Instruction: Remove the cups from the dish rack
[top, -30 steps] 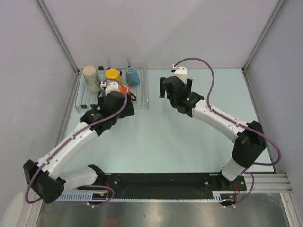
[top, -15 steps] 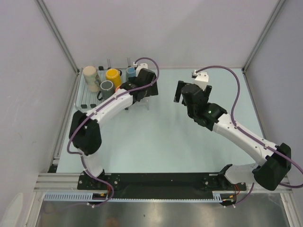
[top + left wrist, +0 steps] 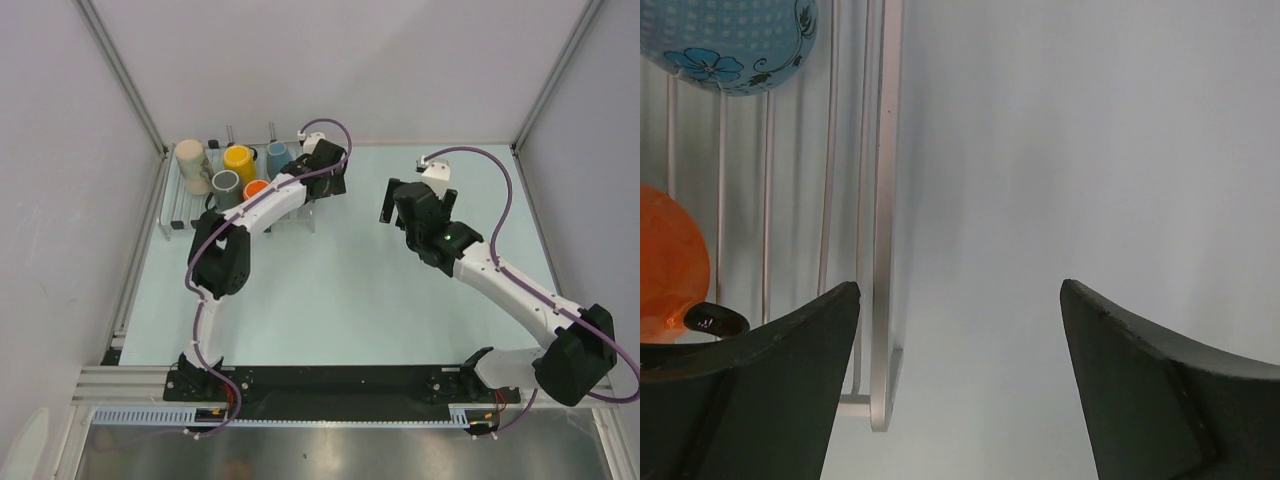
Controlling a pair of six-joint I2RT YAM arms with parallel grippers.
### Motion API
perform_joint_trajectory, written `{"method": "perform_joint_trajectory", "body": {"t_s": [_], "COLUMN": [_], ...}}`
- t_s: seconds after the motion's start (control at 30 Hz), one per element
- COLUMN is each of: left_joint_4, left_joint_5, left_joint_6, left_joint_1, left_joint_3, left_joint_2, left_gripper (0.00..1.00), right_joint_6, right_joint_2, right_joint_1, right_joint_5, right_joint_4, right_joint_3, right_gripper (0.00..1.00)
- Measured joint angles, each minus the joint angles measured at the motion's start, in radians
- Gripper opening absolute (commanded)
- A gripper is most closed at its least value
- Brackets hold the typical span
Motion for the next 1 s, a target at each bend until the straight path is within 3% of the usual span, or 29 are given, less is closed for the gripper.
{"method": "perform_joint_trajectory", "body": {"t_s": [0.1, 0.2, 0.27, 0.37, 0.4, 0.43, 1.0], "left_joint_4": [-0.006, -0.011, -0.014, -0.036, -0.041, -0.042, 0.017], "left_joint_5": [0.0, 0.009, 0.016, 0.004, 0.003, 0.003, -0.055], "left_joint_6": [-0.006, -0.008, -0.011, 0.0, 0.001, -0.003, -0.002], "left_joint_1": [0.011, 0.016, 0.019, 0.025, 0.029, 0.032, -0.045], "left_joint_3": [0.013, 0.019, 0.019, 0.018, 0.016, 0.014, -0.056], "left_joint_2": [0.026, 0.051, 0.06, 0.066, 0.066, 0.066, 0.035], "left_gripper": [0.78, 0.55, 0.47, 0.24, 0.09, 0.01, 0.0], "right_joint_6": [0.008, 0.019, 0.028, 0.047, 0.052, 0.056, 0.091], "right_joint_2": [-0.001, -0.003, -0.004, -0.004, -0.004, -0.005, -0.163], "right_joint_1": [-0.011, -0.022, -0.026, -0.029, -0.029, -0.029, -0.029], "right_joint_5": [-0.022, -0.041, -0.051, -0.06, -0.063, -0.064, -0.058], "right_joint_4": [0.004, 0.01, 0.013, 0.013, 0.013, 0.013, -0.019], "right_joint_3": [-0.008, -0.014, -0.021, -0.031, -0.034, -0.037, -0.093], "right_gripper": [1.0, 1.0, 1.0, 1.0, 1.0, 1.0, 1.0]}}
